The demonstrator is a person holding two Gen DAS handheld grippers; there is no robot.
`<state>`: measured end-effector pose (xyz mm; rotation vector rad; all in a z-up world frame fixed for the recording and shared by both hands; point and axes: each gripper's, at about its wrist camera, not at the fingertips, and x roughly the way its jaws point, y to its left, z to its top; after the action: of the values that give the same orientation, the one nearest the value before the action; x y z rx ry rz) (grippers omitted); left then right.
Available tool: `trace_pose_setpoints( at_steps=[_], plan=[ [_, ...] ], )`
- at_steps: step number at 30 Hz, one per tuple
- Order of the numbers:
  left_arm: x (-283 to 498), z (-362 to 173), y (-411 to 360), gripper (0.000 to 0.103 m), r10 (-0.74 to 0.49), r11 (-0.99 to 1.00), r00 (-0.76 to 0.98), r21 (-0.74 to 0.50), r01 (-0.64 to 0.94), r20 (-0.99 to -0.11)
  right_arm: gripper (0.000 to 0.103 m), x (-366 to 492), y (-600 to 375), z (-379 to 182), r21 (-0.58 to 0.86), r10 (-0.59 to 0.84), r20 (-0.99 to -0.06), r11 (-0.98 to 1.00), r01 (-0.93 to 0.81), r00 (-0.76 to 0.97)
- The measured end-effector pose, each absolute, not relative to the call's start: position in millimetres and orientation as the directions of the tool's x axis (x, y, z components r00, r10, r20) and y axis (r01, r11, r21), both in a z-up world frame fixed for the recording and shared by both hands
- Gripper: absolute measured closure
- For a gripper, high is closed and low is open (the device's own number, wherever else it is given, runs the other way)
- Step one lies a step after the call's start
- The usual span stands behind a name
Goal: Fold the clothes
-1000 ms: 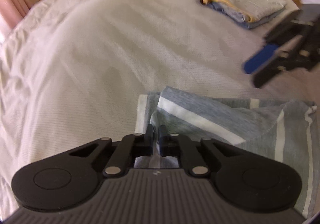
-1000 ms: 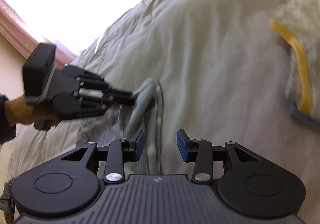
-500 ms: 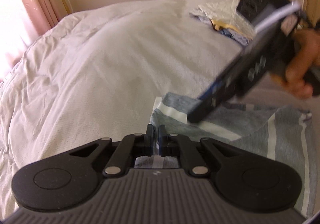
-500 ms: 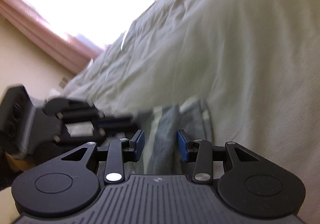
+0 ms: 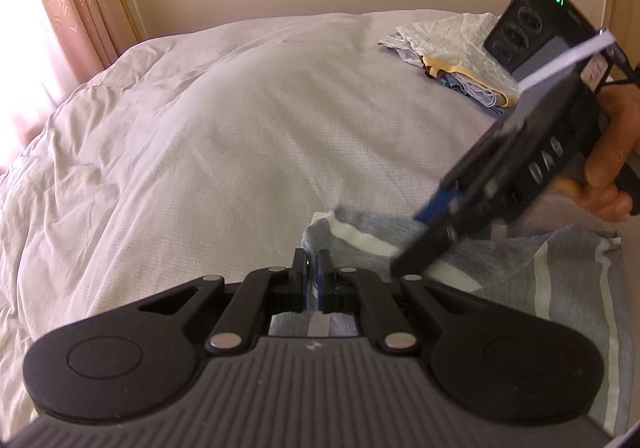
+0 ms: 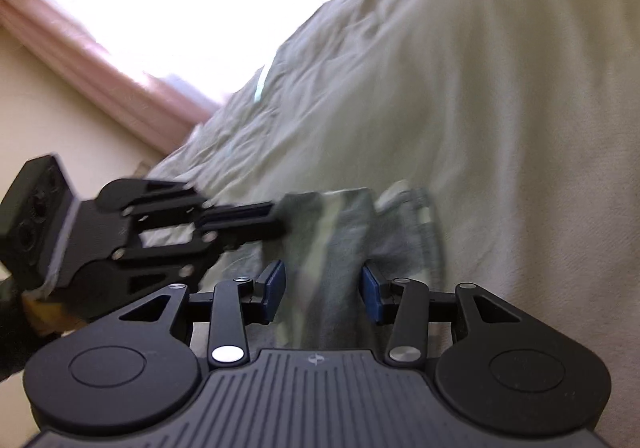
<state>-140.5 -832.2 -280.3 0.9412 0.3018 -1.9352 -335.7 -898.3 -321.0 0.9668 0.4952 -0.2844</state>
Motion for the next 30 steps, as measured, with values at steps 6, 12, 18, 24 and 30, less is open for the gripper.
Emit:
trace_pose_setpoints(
  at_steps=[6,12,18,24,30],
  plan=[
    [-144.2,-280.8,-838.4,0.101,-0.636,-0.55,-0.28,0.167,0.818,-0.719,0.053,-315.5,-898.8,-343.0,0.769,0.14,-0.492,0.532,0.354,0.859],
    [-154.2,-298.4,-856.0,0.1,-0.605,-0.556,-0.267,0.158,0.816,-0.75,0.054,-336.4,-895.7,-332.5,0.74,0.05,-0.524,0.521,0.425,0.851],
    [-165.4,-324.0,-878.4,0.1,-0.579,-0.53,-0.226,0.152,0.834,-0.784,0.052,-378.6,-882.2,-323.0,0.722,-0.073,-0.558,0.448,0.527,0.827],
    [-164.5,-322.2,-884.4,0.097,-0.586,-0.507,-0.207,0.155,0.848,-0.783,0.052,-389.3,-848.2,-306.2,0.647,-0.139,-0.594,0.503,0.573,0.792],
    [-152.3,-297.5,-870.2,0.093,-0.617,-0.48,-0.193,0.171,0.86,-0.763,0.059,-376.7,-839.0,-294.3,0.553,-0.174,-0.62,0.595,0.583,0.765]
  ],
)
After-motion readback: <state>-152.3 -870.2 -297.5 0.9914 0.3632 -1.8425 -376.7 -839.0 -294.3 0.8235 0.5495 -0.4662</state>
